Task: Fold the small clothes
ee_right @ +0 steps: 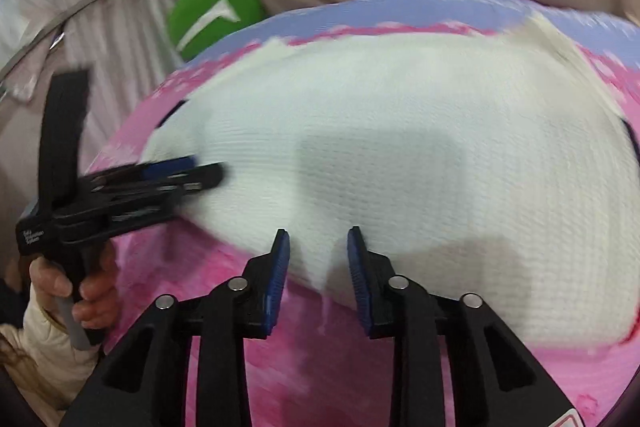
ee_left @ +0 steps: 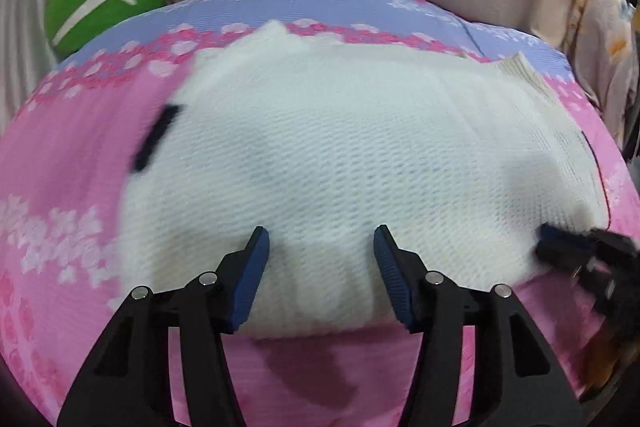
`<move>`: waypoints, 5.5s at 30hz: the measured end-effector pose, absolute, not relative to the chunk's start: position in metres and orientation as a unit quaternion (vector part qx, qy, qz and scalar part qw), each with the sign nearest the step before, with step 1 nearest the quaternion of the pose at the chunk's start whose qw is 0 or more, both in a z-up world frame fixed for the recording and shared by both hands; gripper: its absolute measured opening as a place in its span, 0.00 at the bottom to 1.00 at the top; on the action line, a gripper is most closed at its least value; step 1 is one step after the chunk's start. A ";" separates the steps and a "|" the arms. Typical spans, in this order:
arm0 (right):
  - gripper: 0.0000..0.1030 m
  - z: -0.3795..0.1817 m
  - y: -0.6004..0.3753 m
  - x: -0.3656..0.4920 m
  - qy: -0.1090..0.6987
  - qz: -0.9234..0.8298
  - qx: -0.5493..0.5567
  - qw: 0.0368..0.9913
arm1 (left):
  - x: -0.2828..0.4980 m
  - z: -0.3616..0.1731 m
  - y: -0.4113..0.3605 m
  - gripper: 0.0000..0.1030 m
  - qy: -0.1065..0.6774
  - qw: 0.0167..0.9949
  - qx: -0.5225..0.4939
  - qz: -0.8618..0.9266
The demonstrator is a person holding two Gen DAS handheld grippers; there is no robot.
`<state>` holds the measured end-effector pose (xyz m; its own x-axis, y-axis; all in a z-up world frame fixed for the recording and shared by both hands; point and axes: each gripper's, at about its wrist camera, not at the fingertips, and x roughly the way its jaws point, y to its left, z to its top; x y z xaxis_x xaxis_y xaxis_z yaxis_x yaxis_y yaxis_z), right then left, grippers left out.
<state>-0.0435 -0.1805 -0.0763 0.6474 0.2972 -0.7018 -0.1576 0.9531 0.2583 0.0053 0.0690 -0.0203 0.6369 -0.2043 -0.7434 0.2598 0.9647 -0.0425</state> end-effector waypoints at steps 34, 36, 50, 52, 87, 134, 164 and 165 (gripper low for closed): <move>0.13 -0.002 -0.298 0.097 0.273 0.062 0.161 0.947 | 0.171 0.022 0.097 0.05 0.361 0.927 -0.065 -0.085; 0.13 0.010 -0.301 0.087 0.241 0.068 0.167 0.953 | 0.166 0.033 0.104 0.05 0.335 0.937 -0.070 -0.075; 0.22 -0.003 -0.279 0.083 0.261 -0.062 0.118 0.956 | 0.159 0.018 0.093 0.13 0.346 0.938 -0.015 -0.020; 0.22 0.007 -0.241 0.065 0.264 0.009 0.108 0.959 | 0.130 0.034 0.082 0.14 0.325 0.945 -0.007 -0.043; 0.20 -0.030 -0.258 0.104 0.376 0.013 0.099 0.921 | 0.132 0.013 0.055 0.32 0.383 0.921 0.040 -0.056; 0.20 -0.042 -0.110 0.058 0.339 0.154 0.042 0.927 | 0.031 0.009 0.122 0.72 0.344 0.938 -0.019 0.023; 0.21 -0.068 -0.083 0.077 0.360 0.165 0.033 0.917 | 0.036 -0.022 0.124 0.83 0.391 0.920 -0.037 0.004; 0.21 -0.068 -0.083 0.076 0.360 0.166 0.035 0.918 | 0.037 -0.023 0.124 0.83 0.391 0.920 -0.039 0.004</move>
<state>0.0764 -0.0832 -0.0680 0.6863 0.3294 -0.6485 -0.2796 0.9426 0.1829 0.0369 0.1239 -0.0229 0.6943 -0.0229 -0.7193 -0.0374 0.9970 -0.0678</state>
